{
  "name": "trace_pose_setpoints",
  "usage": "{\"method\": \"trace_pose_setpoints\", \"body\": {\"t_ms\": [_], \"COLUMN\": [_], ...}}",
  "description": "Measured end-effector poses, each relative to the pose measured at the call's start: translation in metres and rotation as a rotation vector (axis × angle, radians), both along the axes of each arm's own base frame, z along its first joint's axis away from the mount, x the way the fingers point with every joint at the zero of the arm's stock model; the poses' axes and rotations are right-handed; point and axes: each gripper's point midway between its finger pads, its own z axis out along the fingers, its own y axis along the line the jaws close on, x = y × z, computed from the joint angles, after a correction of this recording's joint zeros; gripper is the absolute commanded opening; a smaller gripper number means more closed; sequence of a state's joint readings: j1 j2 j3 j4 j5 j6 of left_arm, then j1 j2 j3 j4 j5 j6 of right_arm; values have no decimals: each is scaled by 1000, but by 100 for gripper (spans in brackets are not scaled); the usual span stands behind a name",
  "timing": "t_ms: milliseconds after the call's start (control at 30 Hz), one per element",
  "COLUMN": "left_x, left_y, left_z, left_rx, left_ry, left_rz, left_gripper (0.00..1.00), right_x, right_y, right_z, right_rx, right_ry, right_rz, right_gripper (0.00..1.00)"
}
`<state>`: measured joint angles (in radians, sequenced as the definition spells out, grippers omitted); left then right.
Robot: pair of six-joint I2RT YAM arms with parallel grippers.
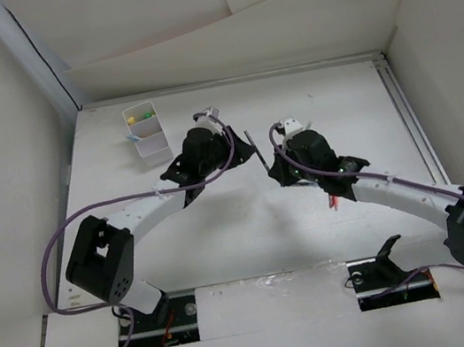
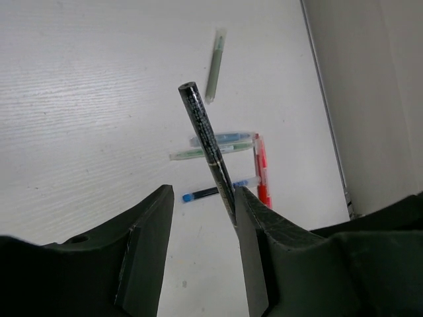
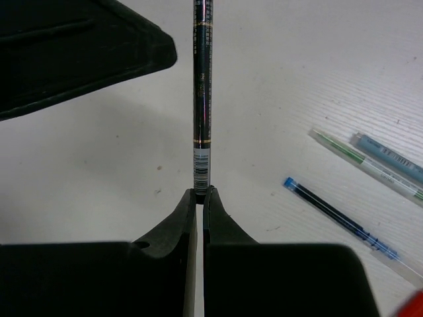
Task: Sort the stationery into containers
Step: Pick up the pen from the center of the board, then place the pen in the storage box.
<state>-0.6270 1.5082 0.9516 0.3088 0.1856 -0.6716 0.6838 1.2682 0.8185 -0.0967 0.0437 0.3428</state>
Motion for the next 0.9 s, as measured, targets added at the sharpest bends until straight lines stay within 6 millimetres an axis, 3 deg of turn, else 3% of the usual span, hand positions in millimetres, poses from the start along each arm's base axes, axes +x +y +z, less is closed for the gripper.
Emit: {"method": "trace_pose_setpoints", "body": {"t_ms": [133,400,567,900], "left_x": [1,4,11,20], "left_y": [-1,-2,-5,-7], "left_z": [-14,-19,-23,-17], "left_rx": [9,-3,-1,-19], "left_ry": [41,60,65,44], "left_rz": [10,28,39,66], "left_gripper": [39,39,29,21], "right_x": [-9,-19,-21,-21], "right_y": [6,13,15,14], "right_z": [-6,-10,-3,-4], "right_rx": [3,2,19,17], "right_ry": [15,21,3,-5], "right_rz": [36,77,87,91], "right_gripper": [0,0,0,0]}}
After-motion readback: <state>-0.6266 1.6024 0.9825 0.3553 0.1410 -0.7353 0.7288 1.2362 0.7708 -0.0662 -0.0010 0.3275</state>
